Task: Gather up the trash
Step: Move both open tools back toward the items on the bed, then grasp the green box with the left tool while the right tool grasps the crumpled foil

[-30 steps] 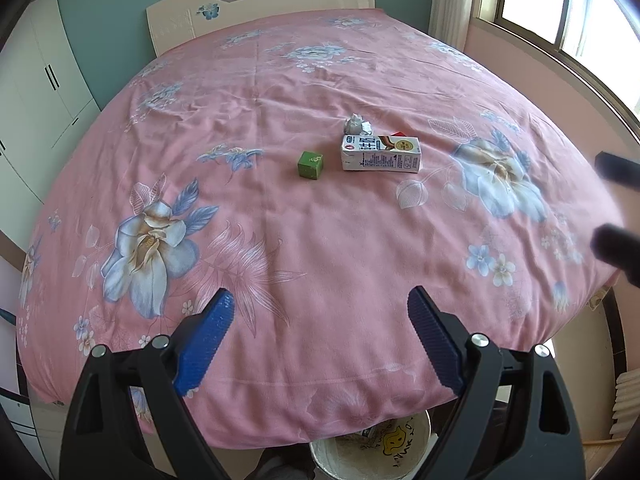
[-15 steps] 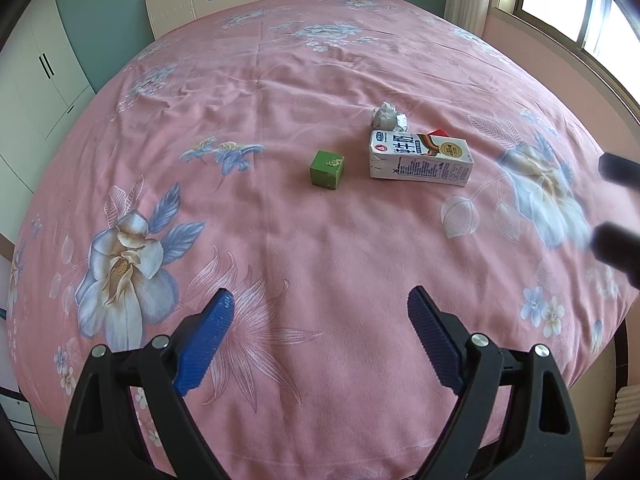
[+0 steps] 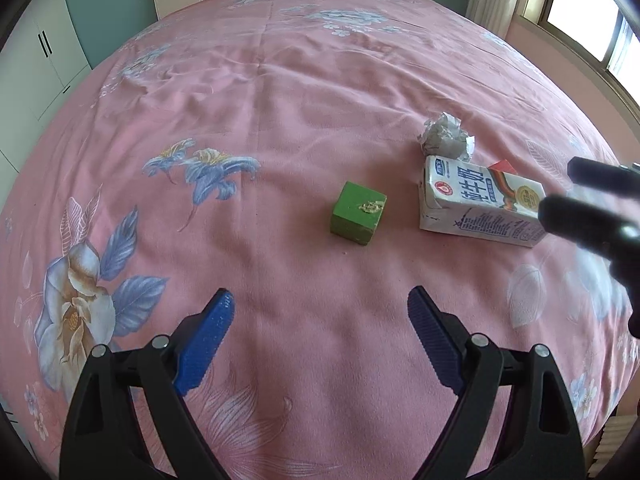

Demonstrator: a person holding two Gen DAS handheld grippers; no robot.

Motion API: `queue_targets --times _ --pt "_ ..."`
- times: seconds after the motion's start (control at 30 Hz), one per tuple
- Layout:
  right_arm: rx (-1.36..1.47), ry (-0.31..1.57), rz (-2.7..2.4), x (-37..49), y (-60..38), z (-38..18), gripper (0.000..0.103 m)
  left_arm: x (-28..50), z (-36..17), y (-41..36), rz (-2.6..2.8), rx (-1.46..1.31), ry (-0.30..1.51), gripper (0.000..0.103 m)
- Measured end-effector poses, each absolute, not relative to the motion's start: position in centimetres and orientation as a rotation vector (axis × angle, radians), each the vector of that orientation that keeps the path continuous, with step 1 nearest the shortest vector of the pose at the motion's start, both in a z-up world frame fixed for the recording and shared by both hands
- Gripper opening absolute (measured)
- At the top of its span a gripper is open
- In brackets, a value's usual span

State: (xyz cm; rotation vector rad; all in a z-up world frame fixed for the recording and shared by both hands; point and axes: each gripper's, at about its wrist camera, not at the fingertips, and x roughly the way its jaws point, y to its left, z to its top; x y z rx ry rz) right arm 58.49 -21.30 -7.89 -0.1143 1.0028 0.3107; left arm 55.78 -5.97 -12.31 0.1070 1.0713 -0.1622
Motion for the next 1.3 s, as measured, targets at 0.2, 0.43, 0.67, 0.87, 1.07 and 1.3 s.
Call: queue_targets --times 0.2,0.43,0.67,0.87,1.07,1.3 --pt "-0.115 1.066 0.258 64.8 -20.3 -10.5 0.071 58.7 -13.8 -6.3 -0.185 0.096 1.053 0.090" --pt "-0.062 1.169 0.249 69.1 -20.0 -13.8 0.071 60.3 -15.1 -6.8 -0.219 0.116 1.028 0.090" --pt "0.020 1.241 0.273 70.4 -19.9 -15.4 0.055 61.1 -16.0 -7.8 -0.265 0.157 1.016 0.067" --pt "0.071 1.265 0.264 70.6 -20.3 -16.0 0.038 61.4 -16.0 -8.1 -0.306 0.114 1.014 0.032" --pt "0.089 1.226 0.252 69.8 -20.9 -14.9 0.037 61.0 -15.2 -7.1 -0.285 0.084 1.005 0.032" --pt "0.056 1.142 0.273 67.7 -20.8 -10.0 0.037 59.5 -11.1 -5.1 -0.240 0.083 0.978 0.032"
